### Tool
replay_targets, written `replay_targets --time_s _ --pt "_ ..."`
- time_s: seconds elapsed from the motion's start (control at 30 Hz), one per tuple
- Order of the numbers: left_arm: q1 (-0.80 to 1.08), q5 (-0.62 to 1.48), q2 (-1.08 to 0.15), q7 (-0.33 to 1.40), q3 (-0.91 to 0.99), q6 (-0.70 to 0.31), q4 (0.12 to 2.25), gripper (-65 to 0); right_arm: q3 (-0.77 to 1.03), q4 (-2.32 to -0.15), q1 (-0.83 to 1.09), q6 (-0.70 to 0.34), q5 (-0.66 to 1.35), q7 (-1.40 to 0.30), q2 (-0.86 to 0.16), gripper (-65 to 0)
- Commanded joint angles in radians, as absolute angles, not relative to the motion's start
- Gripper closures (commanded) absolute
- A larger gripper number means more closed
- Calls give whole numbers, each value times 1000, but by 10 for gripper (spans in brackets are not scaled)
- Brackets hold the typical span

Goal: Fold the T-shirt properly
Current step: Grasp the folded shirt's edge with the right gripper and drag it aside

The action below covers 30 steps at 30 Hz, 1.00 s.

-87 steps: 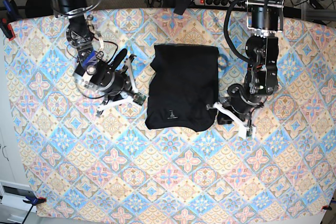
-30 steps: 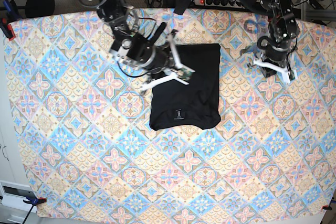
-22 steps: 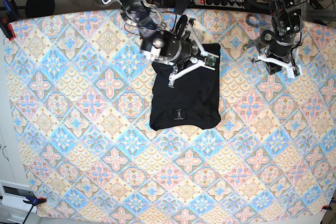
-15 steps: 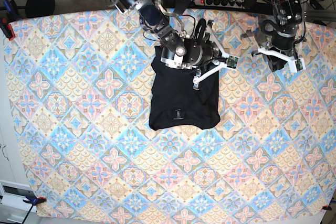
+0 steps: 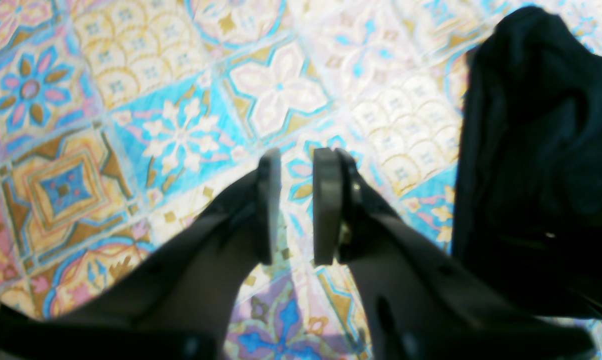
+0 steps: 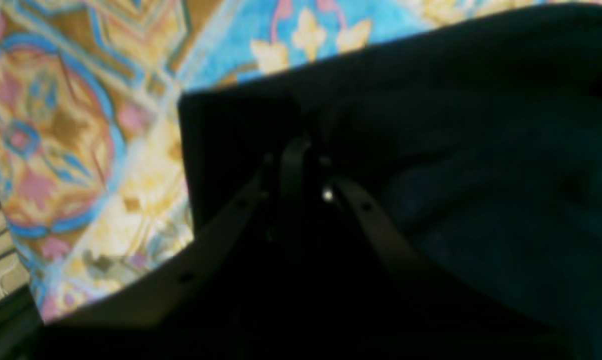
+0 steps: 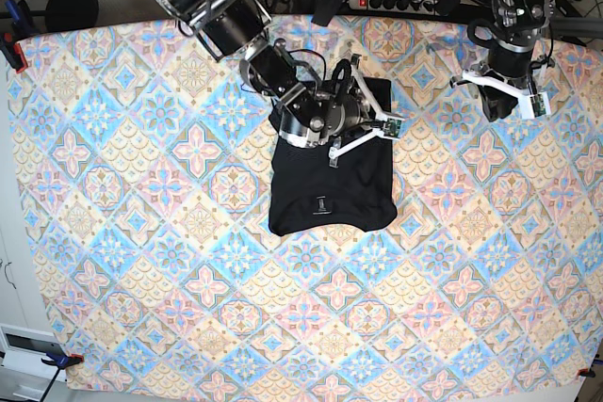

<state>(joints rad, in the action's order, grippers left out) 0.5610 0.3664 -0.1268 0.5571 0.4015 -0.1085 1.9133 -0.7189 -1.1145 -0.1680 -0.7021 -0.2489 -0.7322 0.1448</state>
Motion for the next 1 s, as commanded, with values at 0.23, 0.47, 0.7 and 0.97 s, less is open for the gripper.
replay_targets --time_s 0.23,0.47,0.7,0.97 --pt "561 369 -133 538 406 -110 1933 -116 -688 -1036 -179 -698 -254 -736 157 -22" --pt "559 369 -133 538 406 -110 1934 -116 -526 -1033 -179 -698 -254 -736 124 -22" --pt "559 369 -133 538 406 -110 1934 -116 -384 -1035 -179 -698 -254 -727 36 -22" --pt "559 369 -133 538 406 -110 1934 -116 -262 -1033 -179 -698 -254 -670 -58 -22"
